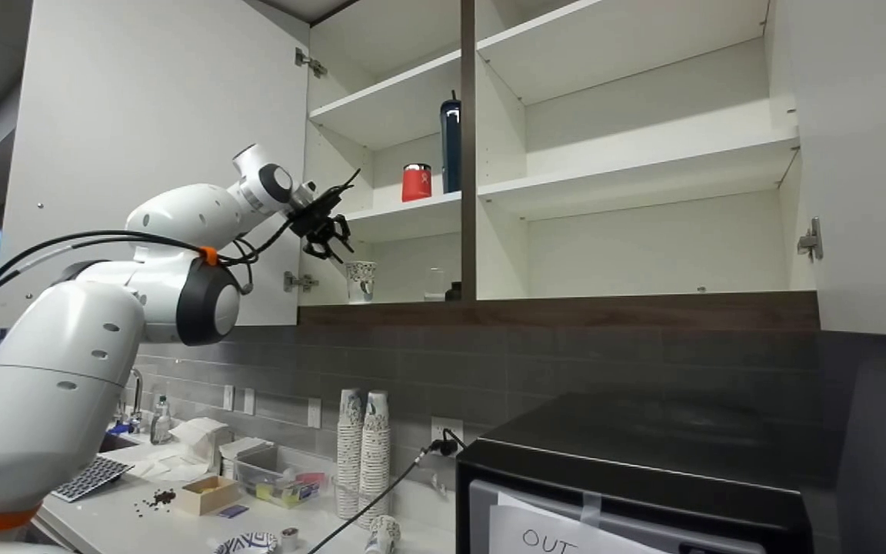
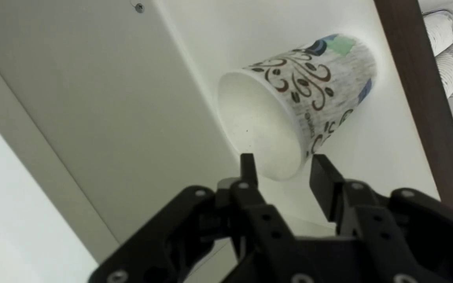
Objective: Put one coffee cup in the open upper cabinet.
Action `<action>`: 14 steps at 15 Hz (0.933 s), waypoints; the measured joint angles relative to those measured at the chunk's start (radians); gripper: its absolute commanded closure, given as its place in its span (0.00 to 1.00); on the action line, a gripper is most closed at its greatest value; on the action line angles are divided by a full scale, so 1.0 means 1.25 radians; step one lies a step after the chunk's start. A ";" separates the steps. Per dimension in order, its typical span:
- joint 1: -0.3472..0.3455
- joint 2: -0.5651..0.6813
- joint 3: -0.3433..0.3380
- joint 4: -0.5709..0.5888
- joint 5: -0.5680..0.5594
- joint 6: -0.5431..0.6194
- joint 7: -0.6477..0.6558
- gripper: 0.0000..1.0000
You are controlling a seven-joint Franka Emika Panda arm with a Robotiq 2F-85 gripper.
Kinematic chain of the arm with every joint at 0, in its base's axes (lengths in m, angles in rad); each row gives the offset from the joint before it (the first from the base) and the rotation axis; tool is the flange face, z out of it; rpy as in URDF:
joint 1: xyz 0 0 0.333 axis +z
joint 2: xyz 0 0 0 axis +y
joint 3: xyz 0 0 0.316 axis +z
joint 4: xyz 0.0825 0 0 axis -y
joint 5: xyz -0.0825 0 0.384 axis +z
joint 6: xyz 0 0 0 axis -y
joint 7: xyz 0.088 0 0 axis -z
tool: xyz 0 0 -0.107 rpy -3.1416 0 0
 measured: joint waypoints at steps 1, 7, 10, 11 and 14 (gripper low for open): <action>0.007 0.000 -0.009 0.009 -0.001 -0.001 0.004 0.20; 0.062 -0.006 -0.050 0.080 -0.009 -0.235 0.136 0.00; 0.075 -0.012 -0.047 0.107 0.013 -0.347 0.224 0.00; 0.075 -0.017 -0.045 0.110 0.030 -0.373 0.253 0.00; 0.067 -0.035 -0.038 0.114 0.097 -0.414 0.324 0.00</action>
